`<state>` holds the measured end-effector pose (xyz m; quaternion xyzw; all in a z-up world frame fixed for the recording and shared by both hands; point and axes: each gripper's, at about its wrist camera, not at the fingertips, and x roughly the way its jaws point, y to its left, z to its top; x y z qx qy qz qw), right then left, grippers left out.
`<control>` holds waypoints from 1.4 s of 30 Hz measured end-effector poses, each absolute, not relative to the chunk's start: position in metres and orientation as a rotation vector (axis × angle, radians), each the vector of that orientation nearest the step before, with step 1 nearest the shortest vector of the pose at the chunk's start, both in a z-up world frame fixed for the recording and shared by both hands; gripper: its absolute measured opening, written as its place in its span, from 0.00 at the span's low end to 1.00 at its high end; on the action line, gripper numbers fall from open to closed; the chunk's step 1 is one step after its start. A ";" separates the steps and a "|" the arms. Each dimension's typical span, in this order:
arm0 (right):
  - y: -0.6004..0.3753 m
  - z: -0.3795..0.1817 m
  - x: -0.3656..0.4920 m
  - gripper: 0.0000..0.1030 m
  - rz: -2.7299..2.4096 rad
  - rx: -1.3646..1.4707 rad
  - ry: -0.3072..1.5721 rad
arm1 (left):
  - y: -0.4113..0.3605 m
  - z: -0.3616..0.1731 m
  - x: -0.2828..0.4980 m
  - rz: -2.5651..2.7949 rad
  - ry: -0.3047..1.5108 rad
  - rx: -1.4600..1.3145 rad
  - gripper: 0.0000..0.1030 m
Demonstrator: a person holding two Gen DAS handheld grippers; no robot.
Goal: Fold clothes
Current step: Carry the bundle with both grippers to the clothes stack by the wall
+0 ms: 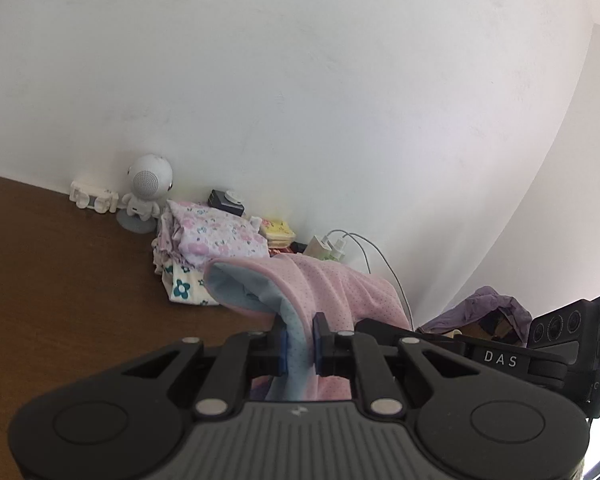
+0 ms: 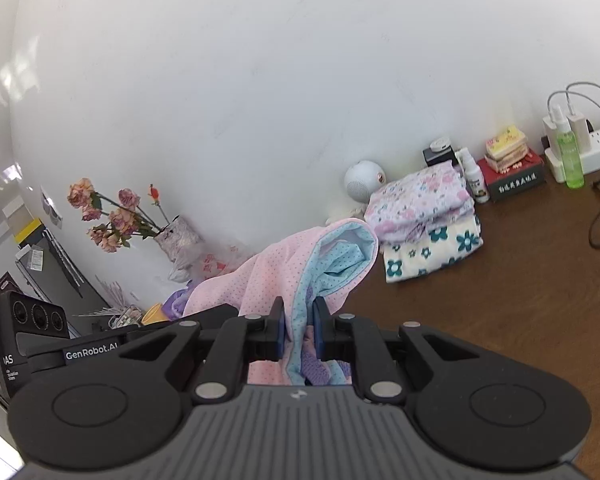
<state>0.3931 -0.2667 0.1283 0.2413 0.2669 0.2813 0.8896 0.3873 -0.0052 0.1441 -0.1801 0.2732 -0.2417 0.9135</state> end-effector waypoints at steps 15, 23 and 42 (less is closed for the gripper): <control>-0.282 0.084 0.629 0.12 0.489 0.501 0.625 | -0.022 0.099 0.640 -0.435 0.663 -0.379 0.10; -0.288 0.043 0.679 0.13 0.484 0.542 0.669 | -0.017 0.066 0.682 -0.394 0.680 -0.388 0.11; -0.304 0.046 0.668 0.61 0.421 0.622 0.591 | -0.009 0.076 0.656 -0.237 0.607 -0.342 0.71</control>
